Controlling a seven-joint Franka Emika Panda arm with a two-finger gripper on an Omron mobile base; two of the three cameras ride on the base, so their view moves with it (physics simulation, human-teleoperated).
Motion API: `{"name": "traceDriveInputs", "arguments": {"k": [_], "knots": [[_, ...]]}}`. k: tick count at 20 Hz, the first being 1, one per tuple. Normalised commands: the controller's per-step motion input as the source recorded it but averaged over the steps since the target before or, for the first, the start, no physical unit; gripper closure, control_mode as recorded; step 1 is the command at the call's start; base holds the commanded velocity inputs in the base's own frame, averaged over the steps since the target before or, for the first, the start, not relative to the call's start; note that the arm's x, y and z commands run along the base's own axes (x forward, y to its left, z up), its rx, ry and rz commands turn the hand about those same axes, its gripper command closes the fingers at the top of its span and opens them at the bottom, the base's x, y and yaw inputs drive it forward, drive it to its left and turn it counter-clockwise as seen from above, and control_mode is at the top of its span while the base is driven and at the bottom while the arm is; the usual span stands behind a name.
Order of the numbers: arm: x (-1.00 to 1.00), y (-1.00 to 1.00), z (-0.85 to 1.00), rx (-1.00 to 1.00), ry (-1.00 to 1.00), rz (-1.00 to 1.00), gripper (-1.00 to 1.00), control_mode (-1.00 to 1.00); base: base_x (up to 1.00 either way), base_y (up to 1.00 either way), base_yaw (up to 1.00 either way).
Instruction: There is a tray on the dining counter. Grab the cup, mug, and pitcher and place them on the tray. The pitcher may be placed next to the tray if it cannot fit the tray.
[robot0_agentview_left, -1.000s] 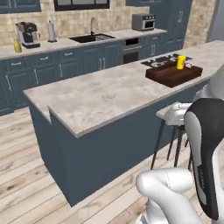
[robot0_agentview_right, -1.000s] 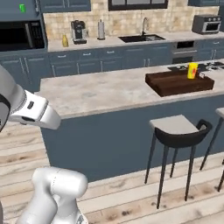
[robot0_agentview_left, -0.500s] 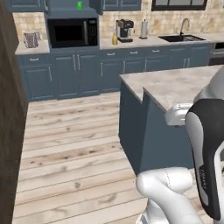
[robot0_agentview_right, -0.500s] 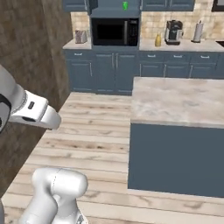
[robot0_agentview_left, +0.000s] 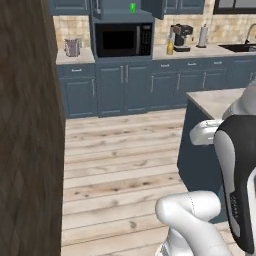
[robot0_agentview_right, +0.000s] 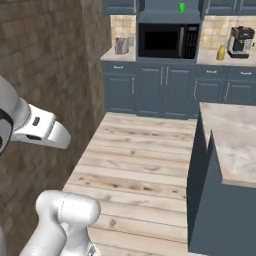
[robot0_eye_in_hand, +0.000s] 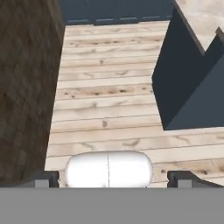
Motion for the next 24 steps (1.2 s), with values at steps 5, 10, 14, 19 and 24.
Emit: {"name": "traceDriveInputs", "arguments": {"k": [5,10,14,19,24], "knots": [[0.00,0.00,0.00,0.00,0.00,0.00,-1.00,1.00,1.00,0.33,0.00],[0.00,0.00,0.00,0.00,0.00,0.00,-1.00,1.00,1.00,0.03,0.00],[0.00,0.00,0.00,0.00,0.00,0.00,-1.00,1.00,1.00,0.00,0.00],[0.00,0.00,0.00,0.00,0.00,0.00,-1.00,1.00,1.00,0.00,0.00],[0.00,0.00,0.00,0.00,0.00,0.00,-1.00,1.00,1.00,0.00,0.00]]}}
